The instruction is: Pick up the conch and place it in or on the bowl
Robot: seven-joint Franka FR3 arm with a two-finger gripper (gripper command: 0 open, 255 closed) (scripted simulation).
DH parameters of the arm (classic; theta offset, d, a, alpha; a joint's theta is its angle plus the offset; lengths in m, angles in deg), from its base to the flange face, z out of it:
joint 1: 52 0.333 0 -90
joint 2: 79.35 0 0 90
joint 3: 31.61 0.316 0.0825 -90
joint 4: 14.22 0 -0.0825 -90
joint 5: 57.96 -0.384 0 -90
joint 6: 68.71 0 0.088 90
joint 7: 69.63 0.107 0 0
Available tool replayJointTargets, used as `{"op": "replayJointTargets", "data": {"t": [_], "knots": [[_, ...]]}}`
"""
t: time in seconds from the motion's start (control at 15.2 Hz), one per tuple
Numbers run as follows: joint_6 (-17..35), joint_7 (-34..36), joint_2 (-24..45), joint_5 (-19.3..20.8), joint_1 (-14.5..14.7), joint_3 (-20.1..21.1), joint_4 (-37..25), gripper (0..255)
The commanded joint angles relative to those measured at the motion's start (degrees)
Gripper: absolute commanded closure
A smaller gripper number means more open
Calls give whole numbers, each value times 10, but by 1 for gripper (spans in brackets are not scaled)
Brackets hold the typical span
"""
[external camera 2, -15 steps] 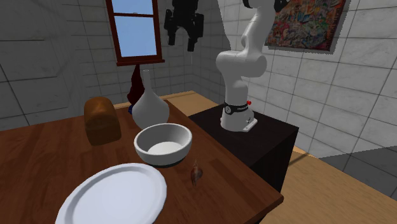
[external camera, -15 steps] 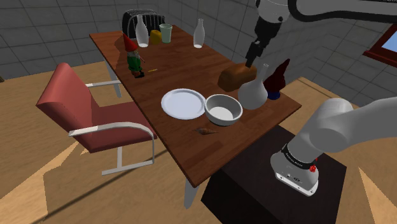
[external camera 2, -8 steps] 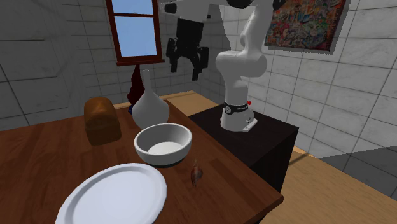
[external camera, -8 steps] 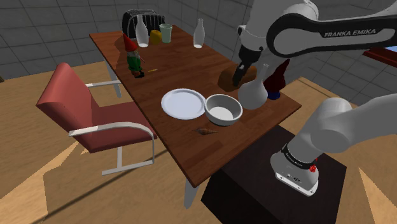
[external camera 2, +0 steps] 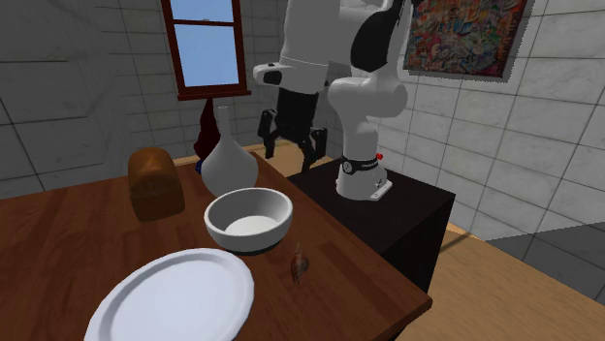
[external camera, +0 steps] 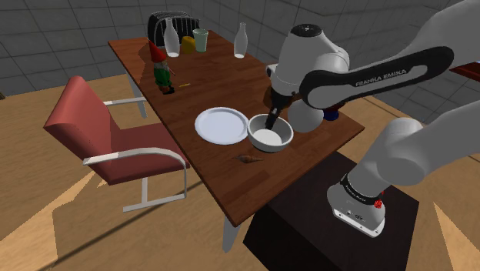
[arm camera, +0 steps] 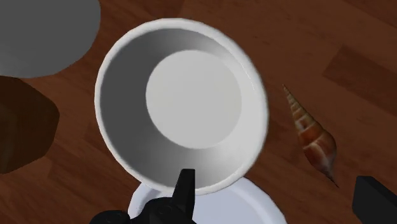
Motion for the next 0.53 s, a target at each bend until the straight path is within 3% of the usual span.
{"op": "replayJointTargets", "data": {"t": [0.0,0.26,0.46], "knots": [[46,6,40,9,1,11,5,0],[134,31,119,42,-4,38,16,0],[196,67,187,90,-16,60,14,0]]}}
